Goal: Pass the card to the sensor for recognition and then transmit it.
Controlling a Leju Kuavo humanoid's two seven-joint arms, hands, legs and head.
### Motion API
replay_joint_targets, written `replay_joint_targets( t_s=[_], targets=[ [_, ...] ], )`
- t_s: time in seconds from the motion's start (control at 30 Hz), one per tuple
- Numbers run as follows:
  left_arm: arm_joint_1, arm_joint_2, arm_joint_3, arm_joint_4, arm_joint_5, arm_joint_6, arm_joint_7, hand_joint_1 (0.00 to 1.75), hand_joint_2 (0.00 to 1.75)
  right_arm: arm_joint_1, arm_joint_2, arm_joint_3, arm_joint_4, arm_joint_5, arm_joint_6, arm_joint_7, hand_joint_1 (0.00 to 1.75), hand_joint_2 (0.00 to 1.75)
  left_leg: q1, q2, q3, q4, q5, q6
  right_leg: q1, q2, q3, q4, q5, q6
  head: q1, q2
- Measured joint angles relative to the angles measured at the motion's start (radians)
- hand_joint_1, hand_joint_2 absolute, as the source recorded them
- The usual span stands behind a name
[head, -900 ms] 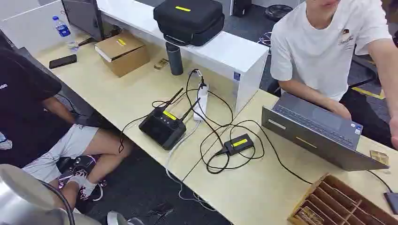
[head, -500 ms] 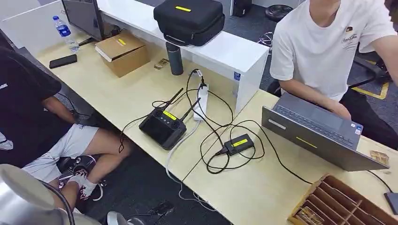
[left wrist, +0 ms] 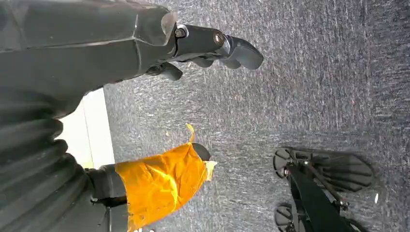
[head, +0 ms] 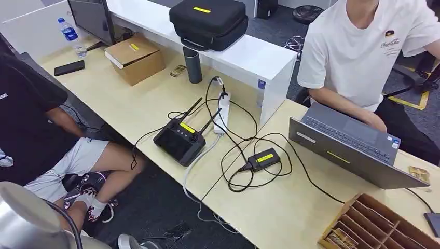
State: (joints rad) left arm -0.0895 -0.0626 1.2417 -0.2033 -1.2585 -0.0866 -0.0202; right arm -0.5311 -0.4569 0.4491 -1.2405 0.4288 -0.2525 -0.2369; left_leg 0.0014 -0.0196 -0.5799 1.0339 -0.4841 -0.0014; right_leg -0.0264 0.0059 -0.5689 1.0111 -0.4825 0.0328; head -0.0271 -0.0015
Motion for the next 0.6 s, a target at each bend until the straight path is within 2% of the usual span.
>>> replay_joint_targets(
  t_s=[0.17, 0.3, 0.6],
  targets=[
    [0.002, 0.000, 0.000, 0.000, 0.011, 0.002, 0.000, 0.00, 1.75, 0.078, -0.043, -0.065, -0.047, -0.024, -0.006, -0.020, 1.75, 1.75, 0.000, -0.001, 0.000, 0.000, 0.000, 0.000, 0.000, -0.002, 0.000, 0.000, 0.000, 0.000, 0.000, 0.000],
    [0.002, 0.000, 0.000, 0.000, 0.018, 0.003, 0.004, 0.00, 1.75, 0.174, -0.067, -0.151, -0.100, -0.032, 0.006, -0.048, 1.75, 1.75, 0.000, -0.002, -0.001, 0.000, 0.000, 0.000, 0.000, -0.002, 0.000, 0.000, 0.000, 0.000, 0.000, 0.000],
    [0.003, -0.001, 0.000, 0.000, 0.029, 0.005, 0.013, 0.00, 1.75, 0.355, -0.075, -0.283, -0.174, -0.021, 0.009, -0.074, 1.75, 1.75, 0.000, -0.002, -0.001, 0.000, -0.001, -0.001, 0.000, -0.002, 0.000, 0.000, 0.000, 0.000, 0.000, 0.000]
  ],
)
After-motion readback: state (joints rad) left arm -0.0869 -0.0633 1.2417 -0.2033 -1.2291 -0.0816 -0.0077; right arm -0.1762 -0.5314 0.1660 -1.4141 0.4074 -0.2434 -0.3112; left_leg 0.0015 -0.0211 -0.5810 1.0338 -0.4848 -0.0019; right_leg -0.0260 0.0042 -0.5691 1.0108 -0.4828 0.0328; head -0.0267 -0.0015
